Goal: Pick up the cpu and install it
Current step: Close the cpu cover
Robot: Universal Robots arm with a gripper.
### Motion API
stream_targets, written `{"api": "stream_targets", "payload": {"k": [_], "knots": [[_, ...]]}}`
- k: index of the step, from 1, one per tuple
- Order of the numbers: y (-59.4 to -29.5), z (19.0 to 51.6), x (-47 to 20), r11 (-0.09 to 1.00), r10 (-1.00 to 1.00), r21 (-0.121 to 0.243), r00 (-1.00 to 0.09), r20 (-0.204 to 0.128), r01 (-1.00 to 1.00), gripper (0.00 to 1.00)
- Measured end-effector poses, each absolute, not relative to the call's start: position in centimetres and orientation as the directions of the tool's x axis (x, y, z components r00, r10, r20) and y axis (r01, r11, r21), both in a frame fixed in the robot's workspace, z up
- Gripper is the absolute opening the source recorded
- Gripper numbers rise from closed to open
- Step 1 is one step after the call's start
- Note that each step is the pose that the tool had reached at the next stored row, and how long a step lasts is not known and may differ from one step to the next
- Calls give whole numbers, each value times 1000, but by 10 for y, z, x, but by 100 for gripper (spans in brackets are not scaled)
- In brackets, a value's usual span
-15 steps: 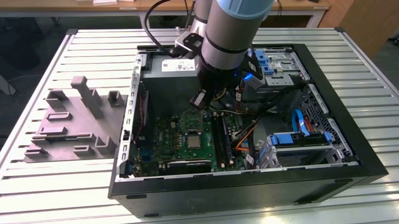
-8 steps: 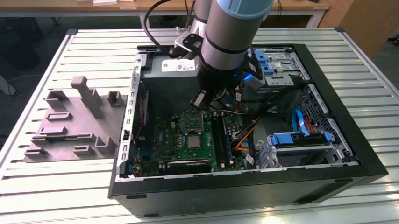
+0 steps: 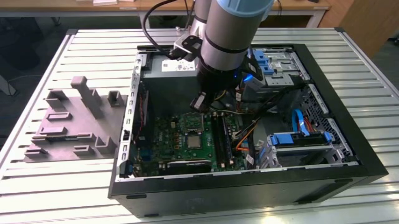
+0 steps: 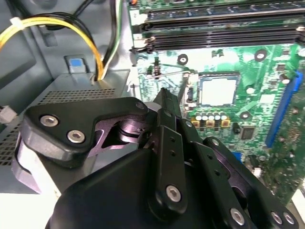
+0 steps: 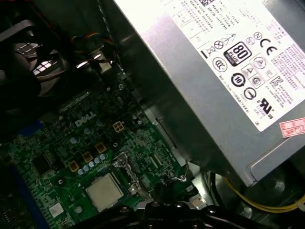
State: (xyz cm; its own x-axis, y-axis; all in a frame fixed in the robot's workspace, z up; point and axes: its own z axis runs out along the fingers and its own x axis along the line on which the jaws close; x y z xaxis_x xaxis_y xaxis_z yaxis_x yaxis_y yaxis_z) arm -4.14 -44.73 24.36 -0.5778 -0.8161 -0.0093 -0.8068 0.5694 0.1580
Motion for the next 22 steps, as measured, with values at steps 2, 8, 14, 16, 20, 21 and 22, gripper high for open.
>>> {"api": "stream_targets", "payload": {"k": [2, 8, 14, 16, 20, 21, 22], "knots": [[-448, 244, -42, 570, -818, 149, -575, 4, -808, 11], [-450, 244, -43, 566, -822, 140, -570, 17, -812, 11], [-451, 244, -43, 565, -824, 131, -566, 29, -815, 11], [-452, 244, -43, 565, -824, 130, -566, 31, -815, 11], [-452, 244, -43, 565, -824, 130, -566, 31, -815, 11], [-452, 244, -43, 565, -824, 130, -566, 31, -815, 11], [-452, 244, -43, 565, -824, 130, -566, 31, -815, 11]]}}
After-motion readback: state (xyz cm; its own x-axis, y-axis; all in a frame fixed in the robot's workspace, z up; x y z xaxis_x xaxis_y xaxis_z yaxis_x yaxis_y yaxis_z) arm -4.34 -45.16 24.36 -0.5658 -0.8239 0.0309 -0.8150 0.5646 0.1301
